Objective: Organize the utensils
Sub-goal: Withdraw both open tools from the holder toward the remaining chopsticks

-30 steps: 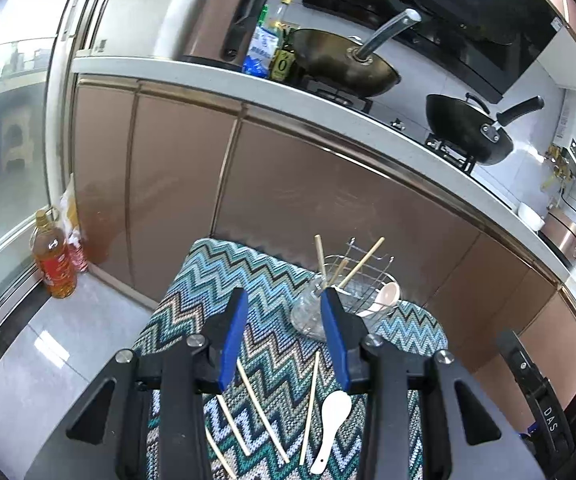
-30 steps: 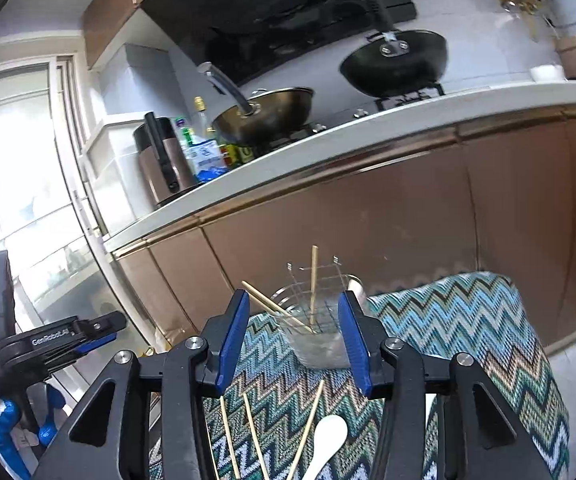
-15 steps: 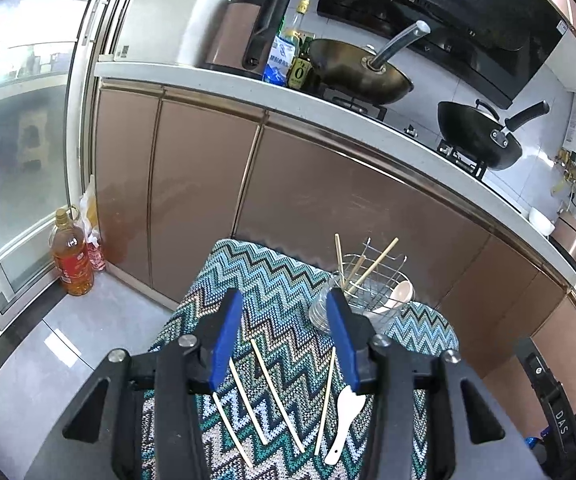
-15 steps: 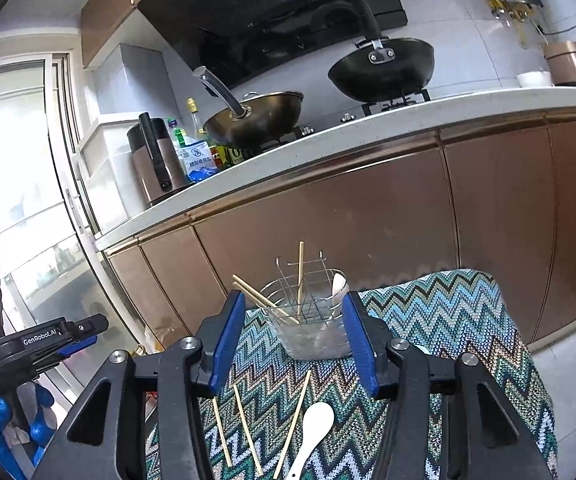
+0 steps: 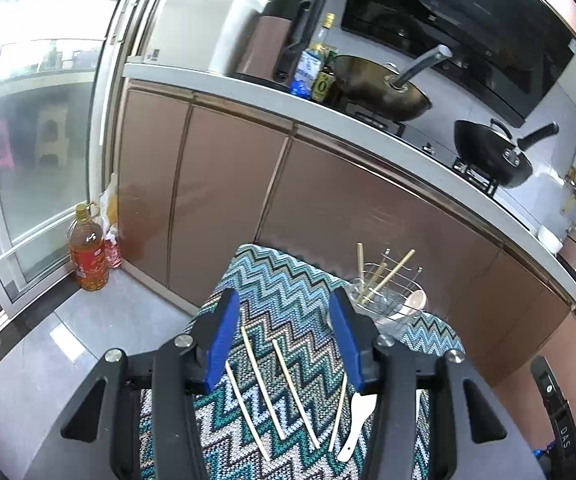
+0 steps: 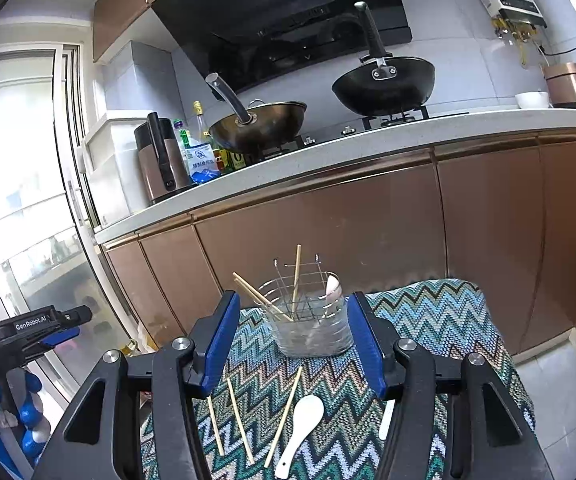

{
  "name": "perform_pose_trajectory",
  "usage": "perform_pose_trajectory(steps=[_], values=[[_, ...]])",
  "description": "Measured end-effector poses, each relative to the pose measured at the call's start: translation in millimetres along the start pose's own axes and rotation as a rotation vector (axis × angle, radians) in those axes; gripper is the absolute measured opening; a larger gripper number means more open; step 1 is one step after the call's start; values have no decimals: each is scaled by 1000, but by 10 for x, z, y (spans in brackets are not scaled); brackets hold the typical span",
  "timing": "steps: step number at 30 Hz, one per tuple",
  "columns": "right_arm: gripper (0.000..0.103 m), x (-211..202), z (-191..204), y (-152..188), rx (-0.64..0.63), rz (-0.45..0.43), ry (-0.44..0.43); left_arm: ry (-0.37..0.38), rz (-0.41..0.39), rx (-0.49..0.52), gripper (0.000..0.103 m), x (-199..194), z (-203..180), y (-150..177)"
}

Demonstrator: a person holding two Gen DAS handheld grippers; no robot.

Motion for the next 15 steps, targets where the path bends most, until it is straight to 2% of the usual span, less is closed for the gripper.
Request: perform_pose_trajectory(steps=[6, 15], values=[[55, 47, -72, 132, -5, 34, 18, -37, 25, -29, 45, 100, 188, 64], [55, 260, -130, 341, -10, 102, 31, -53, 110, -74, 45, 451, 430, 226]])
Point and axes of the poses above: each gripper's, at about its wrist camera, not at the fingertips, and x roughly the way its jaws point, z to its left, y to its underside, the point moved 5 cm from there along x, roughly the way its jaws point
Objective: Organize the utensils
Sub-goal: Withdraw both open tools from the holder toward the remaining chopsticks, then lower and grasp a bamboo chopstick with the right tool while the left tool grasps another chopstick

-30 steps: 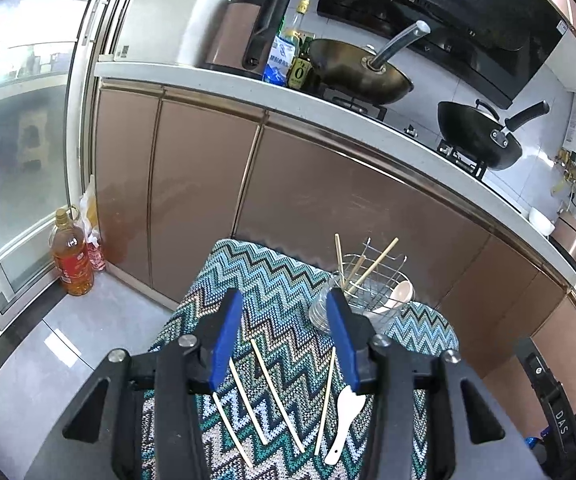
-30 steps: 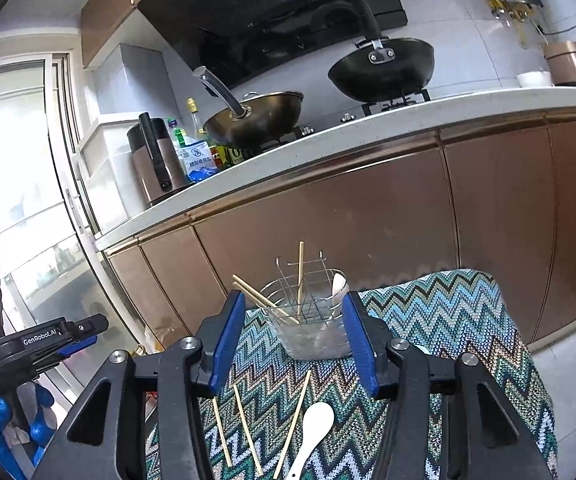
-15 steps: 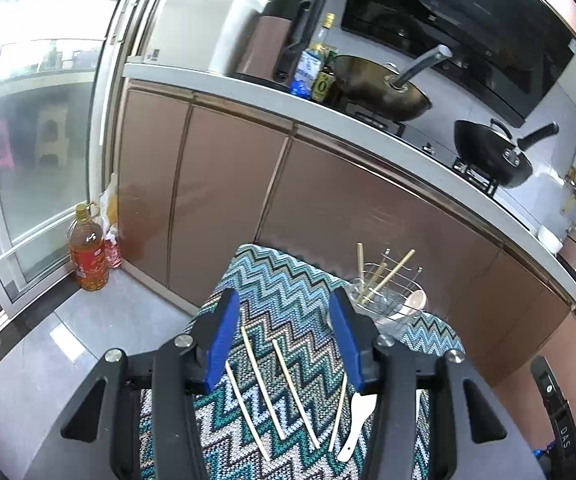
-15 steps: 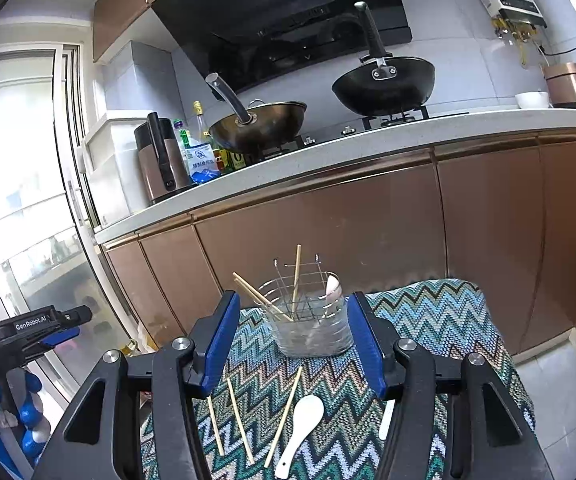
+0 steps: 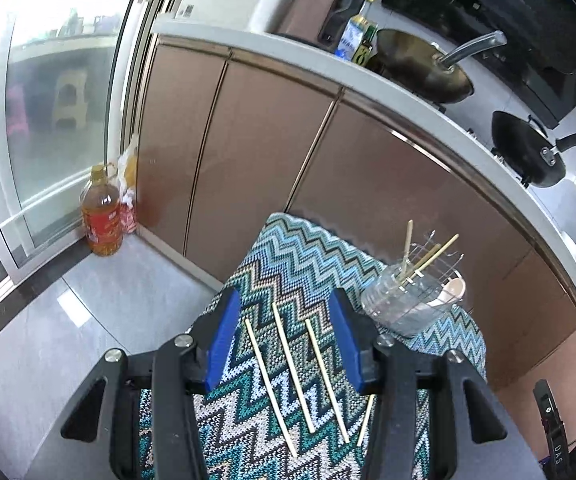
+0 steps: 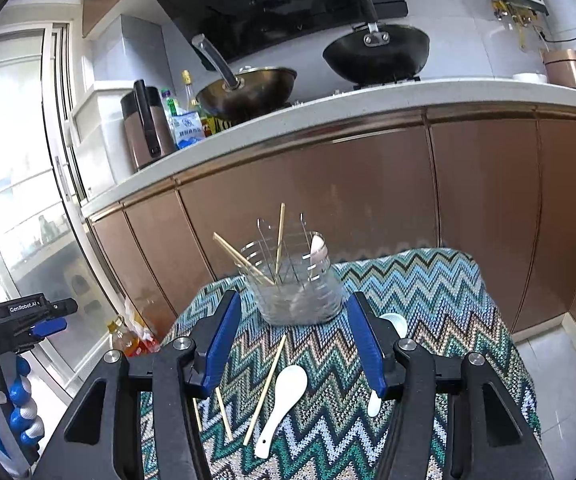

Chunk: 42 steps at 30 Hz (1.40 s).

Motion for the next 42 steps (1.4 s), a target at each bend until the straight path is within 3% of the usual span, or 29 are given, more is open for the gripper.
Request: perform_pose_trajectory(steps=[9, 12, 18, 22, 30, 42], values=[[54, 441, 5, 253, -25, 112, -24, 77, 220, 9, 44, 684, -41, 280], [51, 620, 60, 319, -57, 161, -41, 62, 265, 21, 44, 918, -58, 300], [45, 1118, 198, 387, -113, 285, -88, 73, 405, 41, 40, 1420, -125, 328], [34, 1597, 264, 522, -118, 393, -111, 81, 502, 34, 34, 1745, -128, 423], [24, 2322, 243, 767, -95, 552, -80, 43, 581, 11, 31, 2086, -16, 438], [17, 2670, 300, 1065, -109, 663, -54, -1, 685, 44, 17, 2378, 3, 533]])
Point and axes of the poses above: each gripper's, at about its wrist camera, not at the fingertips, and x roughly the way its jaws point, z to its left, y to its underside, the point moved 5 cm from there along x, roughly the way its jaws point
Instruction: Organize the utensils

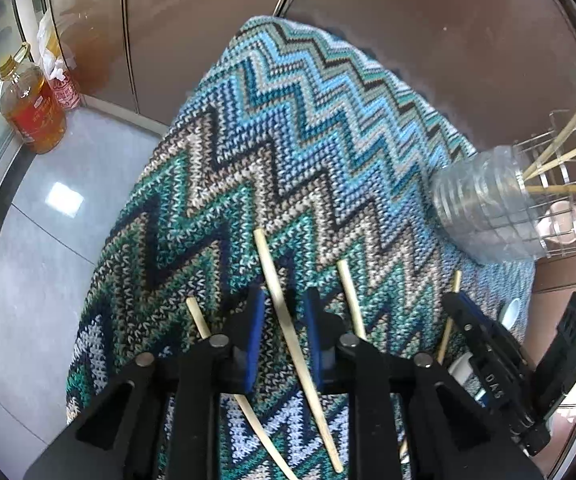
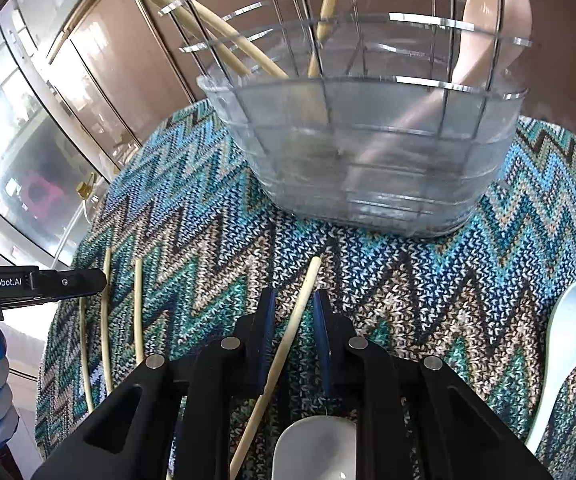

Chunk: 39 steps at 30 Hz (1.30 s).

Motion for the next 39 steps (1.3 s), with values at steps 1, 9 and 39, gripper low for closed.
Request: perform_pose_trajectory(steps=[1, 9, 39], values=[[17, 9, -5, 4, 5, 1, 1, -8, 11, -2, 16, 35, 15, -3], [15, 38, -46, -14, 38, 3, -2, -29, 33, -1, 13, 105, -6, -44], [6, -1147, 203, 257, -25, -347, -100, -28, -313, 91, 8, -847, -235, 359]])
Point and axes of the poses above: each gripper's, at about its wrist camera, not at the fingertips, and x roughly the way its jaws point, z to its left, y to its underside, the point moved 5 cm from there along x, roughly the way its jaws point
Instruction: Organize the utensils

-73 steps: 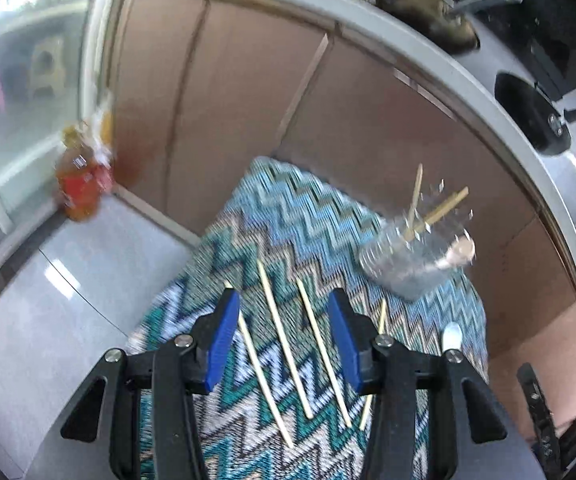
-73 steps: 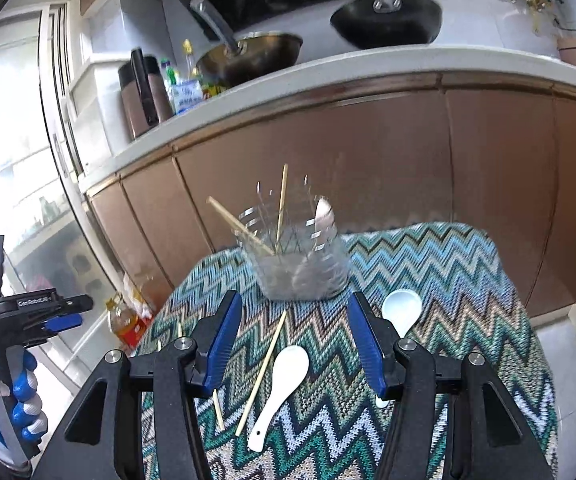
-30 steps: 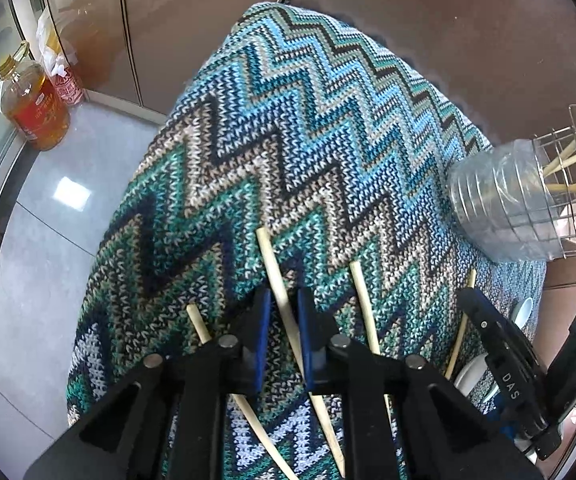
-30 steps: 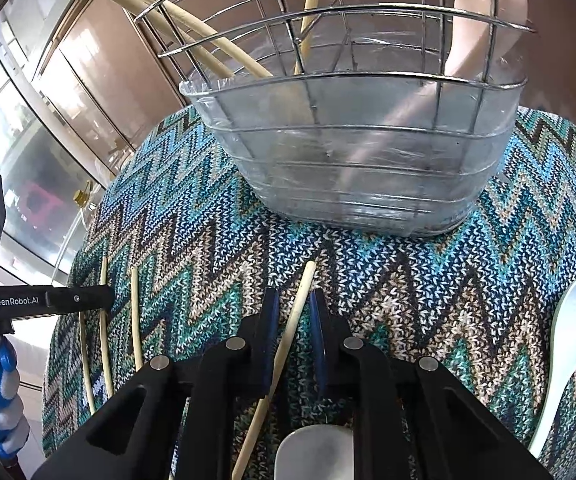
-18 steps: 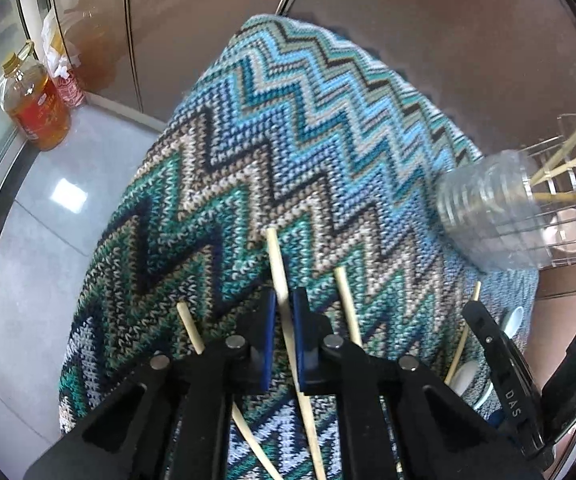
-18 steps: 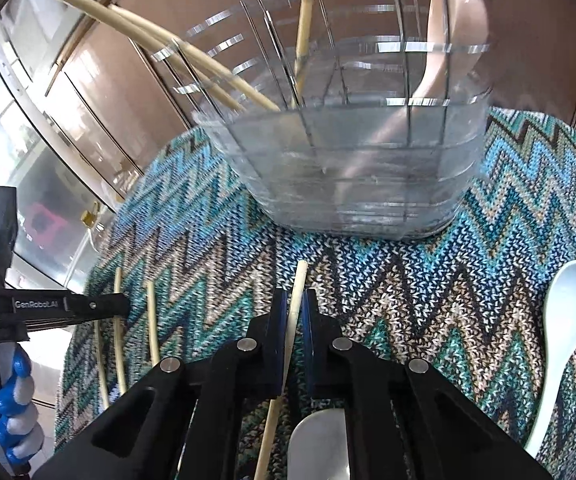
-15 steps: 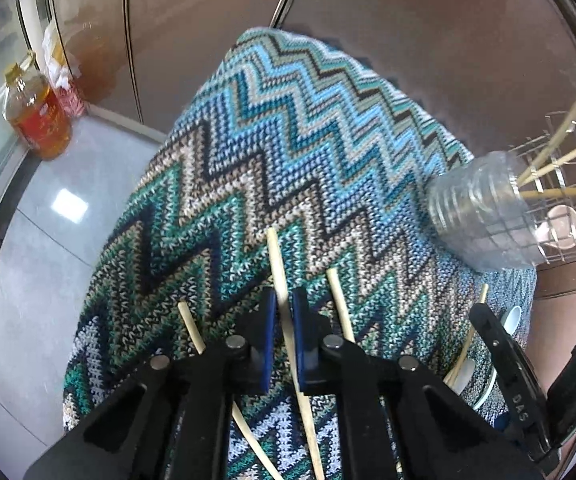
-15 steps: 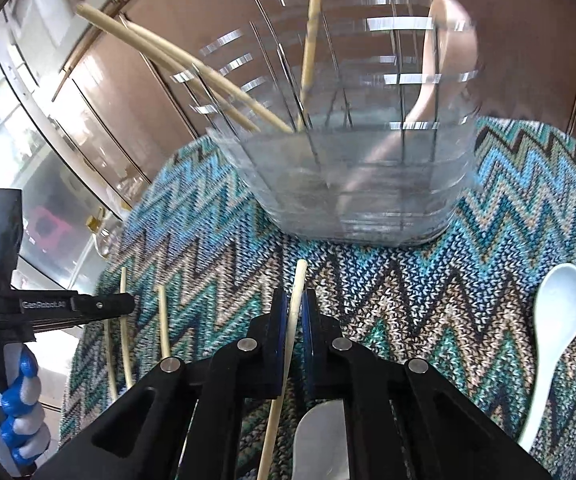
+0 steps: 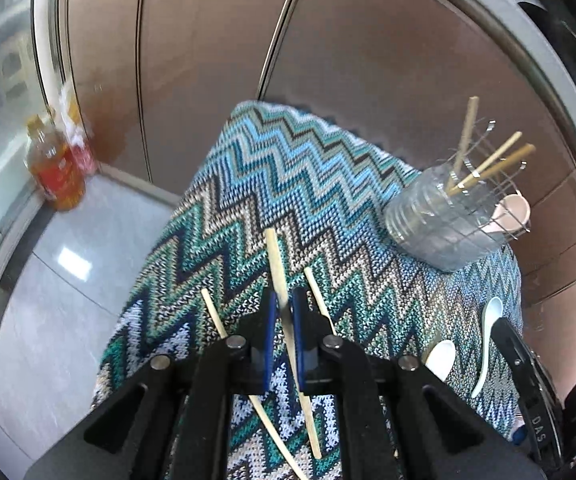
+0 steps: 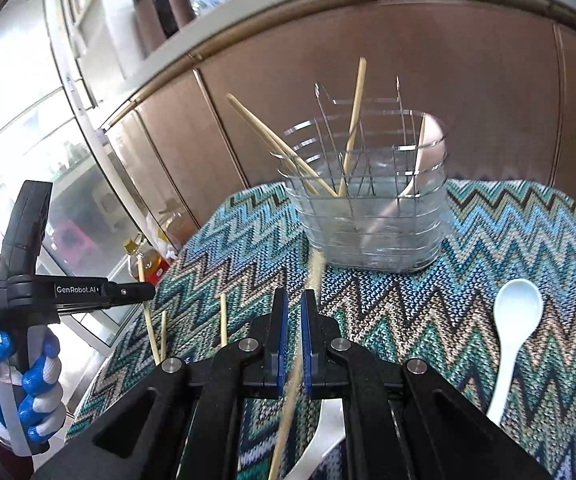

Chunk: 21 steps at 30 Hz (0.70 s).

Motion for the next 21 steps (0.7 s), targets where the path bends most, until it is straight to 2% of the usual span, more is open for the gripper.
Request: perform_pose_trajectory(steps=[5, 10, 13, 17, 21], values=[[5, -246, 74, 22, -39, -33, 1, -4, -83, 54, 7, -261, -129, 46], [8, -196, 24, 39, -31, 32, 13, 16, -97, 63, 7, -369, -199, 57], [31, 84, 18, 57, -57, 112, 49, 28, -99, 67, 7, -377, -220, 55], [31, 496, -59, 135, -69, 214, 91, 36, -92, 80, 7, -319, -223, 26], [29, 824, -127, 156, -66, 285, 117, 55, -24, 52, 7, -137, -125, -29]])
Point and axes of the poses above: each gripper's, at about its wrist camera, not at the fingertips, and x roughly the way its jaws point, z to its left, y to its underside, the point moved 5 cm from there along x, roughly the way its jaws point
